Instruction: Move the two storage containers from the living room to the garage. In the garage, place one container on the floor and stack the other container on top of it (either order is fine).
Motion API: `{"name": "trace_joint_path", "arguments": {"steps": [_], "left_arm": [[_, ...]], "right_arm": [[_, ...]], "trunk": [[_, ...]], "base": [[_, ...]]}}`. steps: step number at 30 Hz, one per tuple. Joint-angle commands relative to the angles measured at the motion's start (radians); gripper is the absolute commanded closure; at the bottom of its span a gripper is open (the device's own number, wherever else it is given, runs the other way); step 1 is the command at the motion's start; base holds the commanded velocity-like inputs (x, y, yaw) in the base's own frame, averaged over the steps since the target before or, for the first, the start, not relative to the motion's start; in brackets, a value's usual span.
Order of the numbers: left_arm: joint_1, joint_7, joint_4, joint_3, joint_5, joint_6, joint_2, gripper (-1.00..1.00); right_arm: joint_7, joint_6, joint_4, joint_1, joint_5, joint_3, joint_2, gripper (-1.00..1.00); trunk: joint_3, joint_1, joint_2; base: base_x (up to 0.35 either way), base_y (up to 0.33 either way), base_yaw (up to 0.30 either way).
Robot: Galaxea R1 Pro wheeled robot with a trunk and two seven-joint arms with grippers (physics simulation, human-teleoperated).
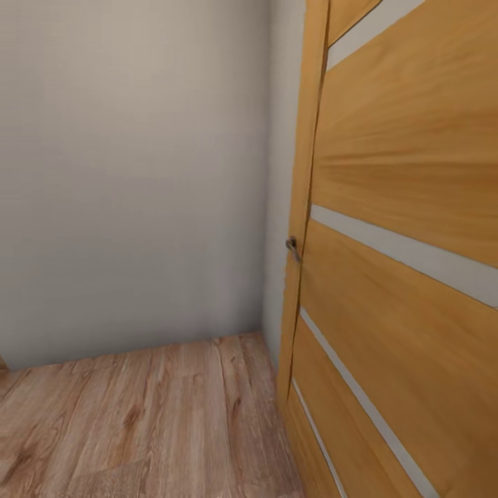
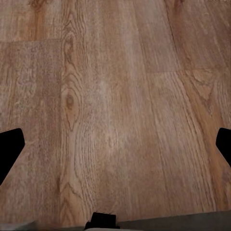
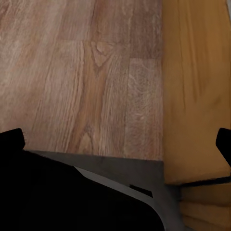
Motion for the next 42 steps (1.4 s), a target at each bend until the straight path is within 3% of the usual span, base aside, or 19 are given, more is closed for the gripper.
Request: {"name": "trace_joint_path", "arguments": {"steps": [1, 26, 42], "left_arm": [[-0.002, 0.000, 0.004, 0.003, 0.000, -0.005, 0.000, -1.00], [-0.002, 0.002, 0.004, 0.003, -0.001, -0.005, -0.001, -1.00], [-0.002, 0.002, 0.004, 0.003, -0.001, -0.005, -0.001, -1.00]], "right_arm": [[0.002, -0.003, 0.001, 0.000, -0.006, 0.007, 0.000, -1.00], [0.000, -0.003, 0.000, 0.000, -0.006, 0.007, 0.000, -1.00], [-0.002, -0.004, 0.000, 0.000, -0.008, 0.005, 0.000, -1.00]], "trunk": [[-0.001, 0.000, -0.001], [-0.001, 0.000, -0.001], [-0.001, 0.000, -0.001]], "base": [[0.000, 0.000, 0.298], [0.000, 0.000, 0.296], [0.000, 0.000, 0.037]]}}
